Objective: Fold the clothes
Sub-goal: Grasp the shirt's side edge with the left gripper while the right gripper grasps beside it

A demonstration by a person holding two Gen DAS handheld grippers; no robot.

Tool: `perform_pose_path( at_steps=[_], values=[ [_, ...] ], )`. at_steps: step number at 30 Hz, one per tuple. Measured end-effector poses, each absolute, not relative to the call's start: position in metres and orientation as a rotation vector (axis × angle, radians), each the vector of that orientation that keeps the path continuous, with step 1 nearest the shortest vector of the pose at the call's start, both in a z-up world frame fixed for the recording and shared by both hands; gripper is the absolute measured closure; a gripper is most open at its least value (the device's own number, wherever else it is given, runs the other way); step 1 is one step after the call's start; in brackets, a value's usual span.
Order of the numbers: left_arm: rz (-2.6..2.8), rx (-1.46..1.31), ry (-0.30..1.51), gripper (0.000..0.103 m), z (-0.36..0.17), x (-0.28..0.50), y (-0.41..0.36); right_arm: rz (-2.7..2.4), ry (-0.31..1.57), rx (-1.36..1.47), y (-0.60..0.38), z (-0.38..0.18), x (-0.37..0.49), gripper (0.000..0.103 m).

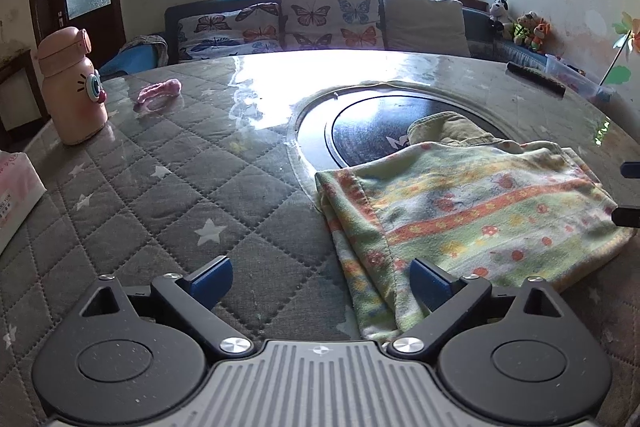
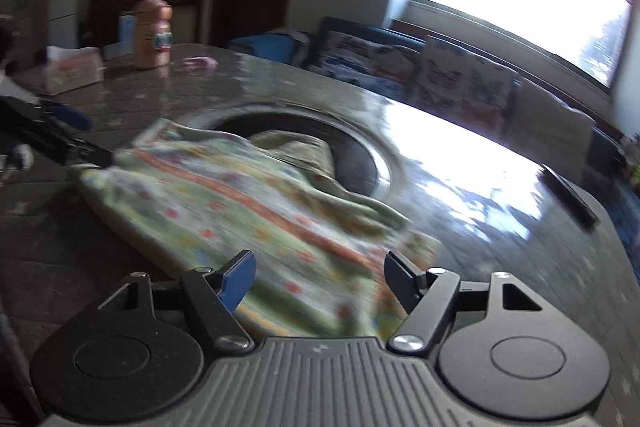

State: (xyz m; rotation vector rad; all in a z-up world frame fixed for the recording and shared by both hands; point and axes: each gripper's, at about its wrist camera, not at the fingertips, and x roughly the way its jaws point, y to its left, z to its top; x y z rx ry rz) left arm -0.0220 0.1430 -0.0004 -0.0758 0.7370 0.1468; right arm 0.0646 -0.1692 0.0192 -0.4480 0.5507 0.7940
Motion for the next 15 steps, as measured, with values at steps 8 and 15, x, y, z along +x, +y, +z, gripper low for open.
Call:
perform_pose_path(
  at_steps=[8, 15],
  values=[
    [0.172, -0.153, 0.740, 0.015, 0.006, -0.019, 0.161, 1.086, 0.496, -0.576, -0.086, 0.022, 0.031, 0.039],
    [0.165, -0.277, 0.719, 0.015, 0.017, -0.016, 0.176, 1.251, 0.467, -0.685, -0.032, 0.012, 0.008, 0.049]
  ],
)
